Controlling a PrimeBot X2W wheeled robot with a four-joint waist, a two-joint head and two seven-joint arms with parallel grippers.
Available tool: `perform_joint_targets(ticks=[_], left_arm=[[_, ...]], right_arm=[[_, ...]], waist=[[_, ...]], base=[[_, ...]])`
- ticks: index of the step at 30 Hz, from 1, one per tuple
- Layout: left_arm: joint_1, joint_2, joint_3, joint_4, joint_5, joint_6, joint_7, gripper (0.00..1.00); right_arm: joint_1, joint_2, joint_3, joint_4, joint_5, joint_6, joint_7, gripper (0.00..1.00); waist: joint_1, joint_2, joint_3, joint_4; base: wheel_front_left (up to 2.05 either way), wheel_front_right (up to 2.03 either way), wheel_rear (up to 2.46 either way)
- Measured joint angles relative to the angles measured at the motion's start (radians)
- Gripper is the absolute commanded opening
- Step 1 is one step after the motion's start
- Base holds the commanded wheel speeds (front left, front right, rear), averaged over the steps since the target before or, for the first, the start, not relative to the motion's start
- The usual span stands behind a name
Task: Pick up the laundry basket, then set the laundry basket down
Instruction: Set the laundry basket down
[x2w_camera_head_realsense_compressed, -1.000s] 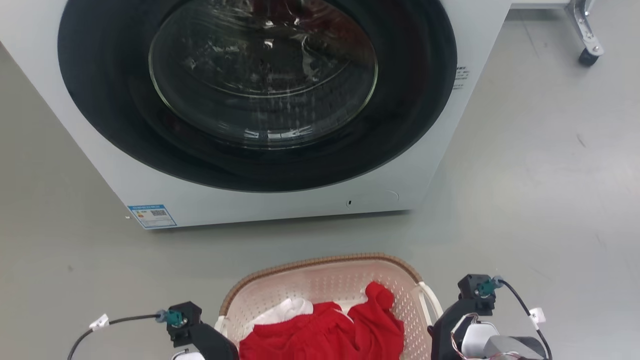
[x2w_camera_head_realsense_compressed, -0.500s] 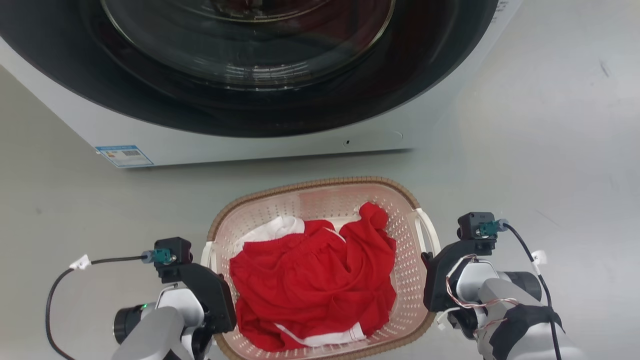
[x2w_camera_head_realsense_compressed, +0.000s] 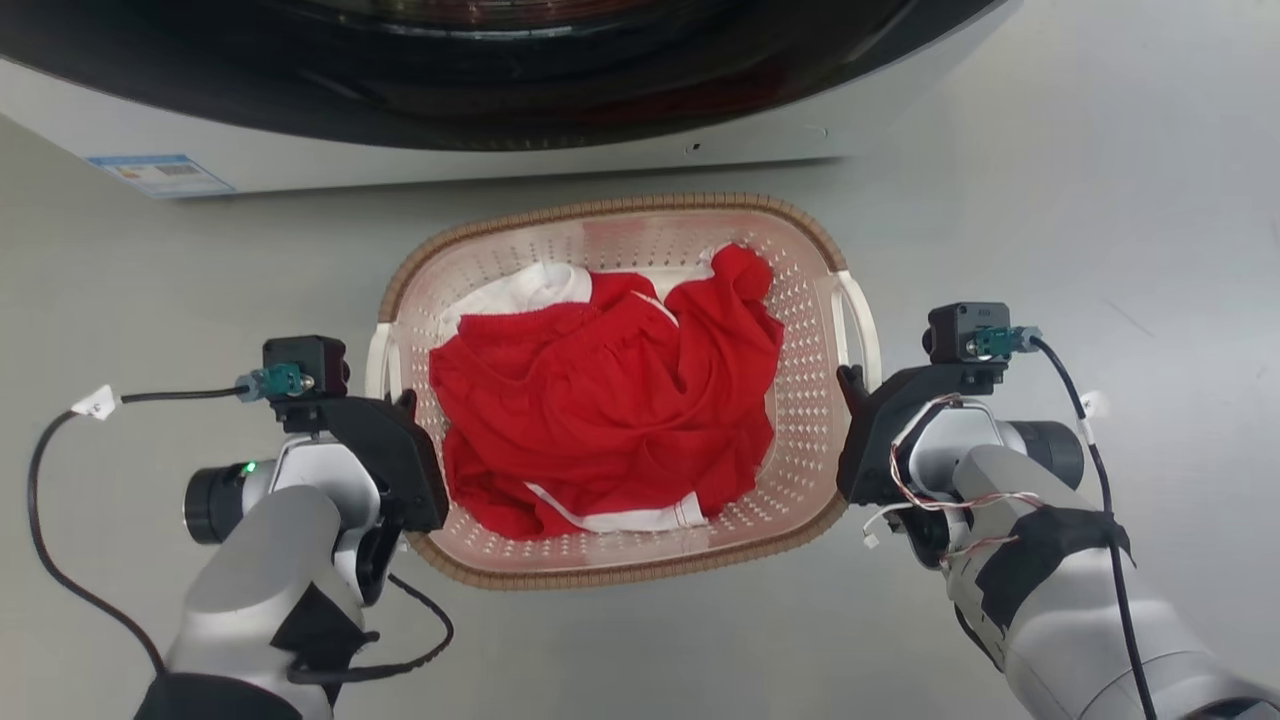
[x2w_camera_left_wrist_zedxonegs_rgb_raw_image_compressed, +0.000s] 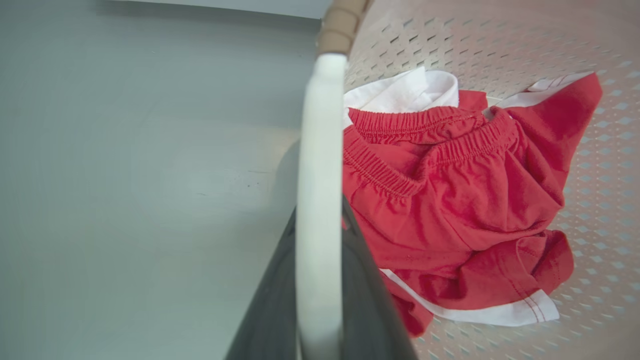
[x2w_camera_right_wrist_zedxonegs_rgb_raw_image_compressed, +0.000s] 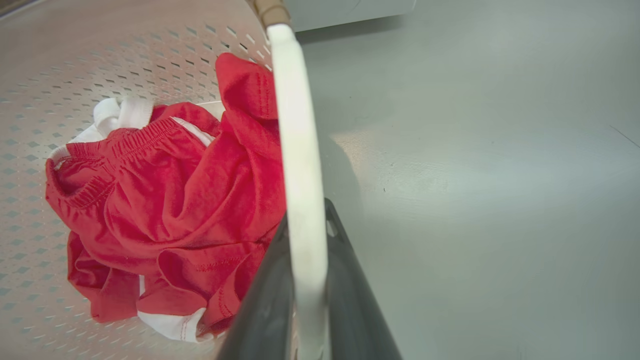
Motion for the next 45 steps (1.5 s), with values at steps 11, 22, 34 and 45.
perform_joint_targets(ticks=[11, 22, 34, 45], left_arm=[[-0.075, 0.013, -0.002, 0.004, 0.017, 0.001, -0.052, 0.00], [-0.131, 0.011, -0.004, 0.020, 0.023, 0.005, -0.096, 0.00], [-0.165, 0.005, -0.006, 0.040, 0.029, 0.001, -0.138, 0.00], [-0.173, 0.015, 0.002, 0.071, 0.028, -0.002, -0.152, 1.00]], right_arm=[[-0.070, 0.001, -0.002, 0.000, -0.003, 0.000, -0.035, 0.00], [-0.118, 0.001, -0.002, 0.009, -0.016, -0.001, -0.074, 0.00], [-0.140, 0.000, -0.002, 0.021, -0.017, -0.001, -0.109, 0.61], [-0.144, -0.024, -0.002, 0.038, -0.017, -0.003, -0.118, 1.00]], waist=[[0.0000, 0.0000, 0.145, -0.004], [0.0000, 0.0000, 0.226, 0.002], [-0.0004, -0.0003, 0.267, 0.013], [-0.0003, -0.0003, 0.268, 0.018]], base=[[0.00, 0.00, 0.00], [0.00, 0.00, 0.00], [0.00, 0.00, 0.00], [0.00, 0.00, 0.00]])
